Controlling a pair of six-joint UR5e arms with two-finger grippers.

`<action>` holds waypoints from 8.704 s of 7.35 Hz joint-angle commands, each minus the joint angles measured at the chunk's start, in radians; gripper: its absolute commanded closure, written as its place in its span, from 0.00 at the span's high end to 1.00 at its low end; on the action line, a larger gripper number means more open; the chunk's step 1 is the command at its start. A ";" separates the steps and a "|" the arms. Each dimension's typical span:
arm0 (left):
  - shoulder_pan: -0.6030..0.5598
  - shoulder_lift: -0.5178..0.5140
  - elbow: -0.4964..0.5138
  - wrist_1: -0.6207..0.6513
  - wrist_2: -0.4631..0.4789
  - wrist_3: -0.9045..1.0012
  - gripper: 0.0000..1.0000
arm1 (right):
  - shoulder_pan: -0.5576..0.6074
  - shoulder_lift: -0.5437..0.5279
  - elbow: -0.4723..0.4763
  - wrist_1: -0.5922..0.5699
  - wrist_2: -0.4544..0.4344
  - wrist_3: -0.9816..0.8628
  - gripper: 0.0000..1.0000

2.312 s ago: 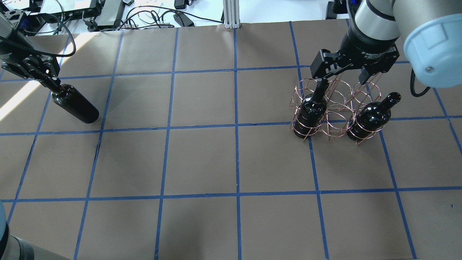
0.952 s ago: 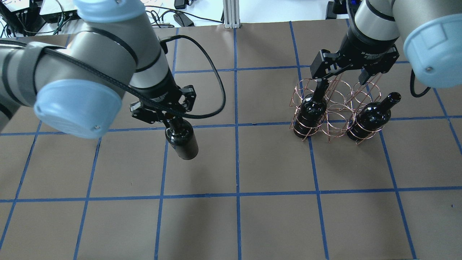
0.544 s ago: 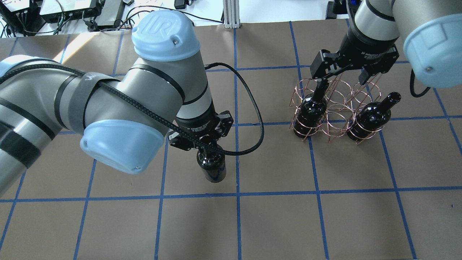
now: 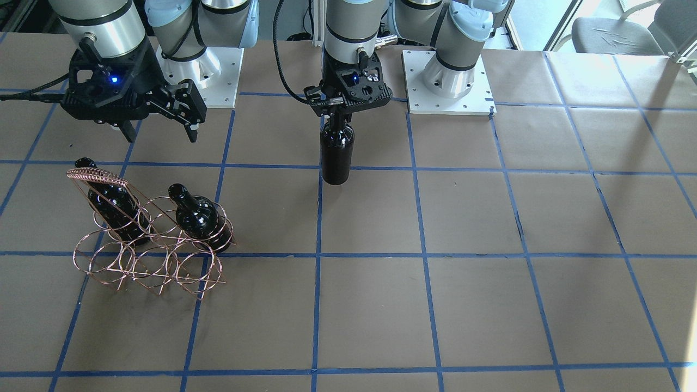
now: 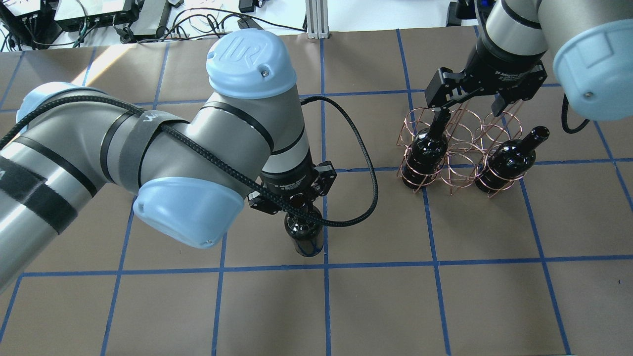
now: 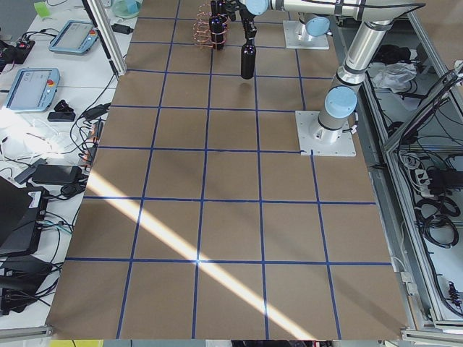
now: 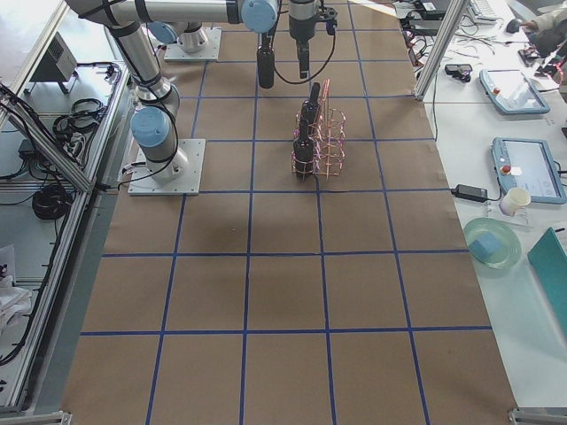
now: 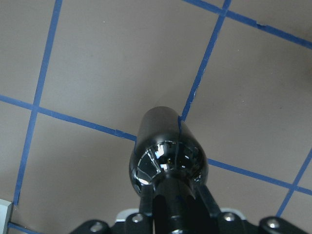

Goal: Place wine into wine basket
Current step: 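Swing the bottle upright with the left gripper toward the table center, then lower the upright bottle onto the table and open the left gripper, then raise the left gripper away while the right gripper reaches to the bottle, then grasp the upright bottle neck with the right gripper, then lift the bottle with the right gripper and carry it over the basket, then lower the bottle into the middle slot of the wire basket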

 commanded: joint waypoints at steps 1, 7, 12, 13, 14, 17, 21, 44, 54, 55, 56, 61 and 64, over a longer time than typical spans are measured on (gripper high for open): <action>-0.001 -0.010 -0.001 0.002 -0.001 0.009 0.00 | 0.001 0.000 0.000 0.002 0.000 0.000 1.00; 0.008 -0.044 0.004 0.035 0.005 0.009 0.32 | 0.001 0.001 0.000 0.002 -0.002 -0.005 1.00; 0.016 -0.055 0.030 0.051 0.007 0.015 1.00 | 0.002 -0.002 0.000 0.000 0.002 0.003 1.00; 0.057 -0.050 0.072 0.068 0.005 0.026 1.00 | 0.008 -0.008 -0.003 0.000 0.005 0.024 1.00; 0.118 -0.047 0.132 0.043 0.001 0.069 1.00 | 0.034 -0.012 -0.003 0.000 0.003 0.065 1.00; 0.293 -0.019 0.264 -0.025 0.030 0.558 1.00 | 0.302 -0.003 -0.012 -0.003 -0.015 0.428 1.00; 0.430 -0.004 0.317 -0.042 0.025 0.765 1.00 | 0.503 0.053 -0.006 -0.044 -0.005 0.708 1.00; 0.432 0.022 0.280 -0.114 0.097 0.851 1.00 | 0.443 0.094 -0.060 -0.005 0.043 0.620 0.07; 0.432 0.034 0.278 -0.122 0.100 0.845 1.00 | -0.167 0.018 -0.124 0.143 0.021 -0.017 0.06; 0.432 0.034 0.278 -0.122 0.100 0.845 1.00 | -0.167 0.040 -0.124 0.138 0.018 -0.017 0.05; 0.432 0.034 0.278 -0.122 0.100 0.845 1.00 | -0.167 0.041 -0.118 0.138 0.015 -0.013 0.05; 0.432 0.034 0.278 -0.120 0.100 0.845 1.00 | -0.167 0.073 -0.110 0.130 0.018 -0.014 0.05; 0.432 0.034 0.278 -0.120 0.100 0.845 1.00 | -0.167 0.081 -0.060 0.123 0.021 -0.011 0.05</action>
